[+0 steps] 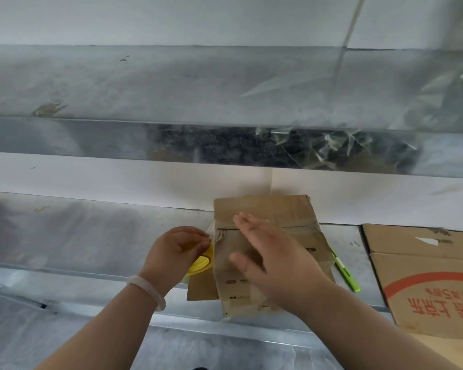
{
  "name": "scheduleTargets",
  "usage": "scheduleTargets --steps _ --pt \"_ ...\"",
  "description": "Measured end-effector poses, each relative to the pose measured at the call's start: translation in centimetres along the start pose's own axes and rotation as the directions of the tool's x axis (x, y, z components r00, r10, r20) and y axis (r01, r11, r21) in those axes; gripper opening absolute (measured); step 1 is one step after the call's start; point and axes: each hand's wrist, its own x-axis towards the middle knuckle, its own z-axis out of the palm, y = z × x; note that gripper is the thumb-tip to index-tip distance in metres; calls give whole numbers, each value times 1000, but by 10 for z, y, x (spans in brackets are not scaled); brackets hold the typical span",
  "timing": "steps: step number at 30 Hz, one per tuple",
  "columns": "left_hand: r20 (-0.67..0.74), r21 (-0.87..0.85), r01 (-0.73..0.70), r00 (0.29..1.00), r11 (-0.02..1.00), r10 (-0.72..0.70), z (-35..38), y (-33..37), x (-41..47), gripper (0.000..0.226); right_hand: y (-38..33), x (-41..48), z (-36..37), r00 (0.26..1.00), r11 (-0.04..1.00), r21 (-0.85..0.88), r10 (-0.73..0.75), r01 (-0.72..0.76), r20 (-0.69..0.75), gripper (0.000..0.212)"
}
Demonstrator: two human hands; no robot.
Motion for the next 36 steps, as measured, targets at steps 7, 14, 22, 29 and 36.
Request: scheduleTargets --steps 7,14,22,29,36 --pt "48 74 -30 998 997 26 -4 -1 0 31 132 -23 13 488 702 526 712 -480 -505 32" --pt "126 42 -70 990 997 64 -16 -8 1 31 169 -33 57 549 547 -59 822 -835 -154 27" --pt "224 -35 -63 972 997 69 -28 -11 3 26 29 -56 30 356 655 553 751 -515 -557 10" --pt "313 -111 -74 944 991 105 -38 -11 6 26 -109 -57 57 776 861 312 501 -401 -385 23" --pt "300 -88 -131 942 987 152 -37 -23 13 7 -135 -24 87 780 845 132 531 -519 -332 43"
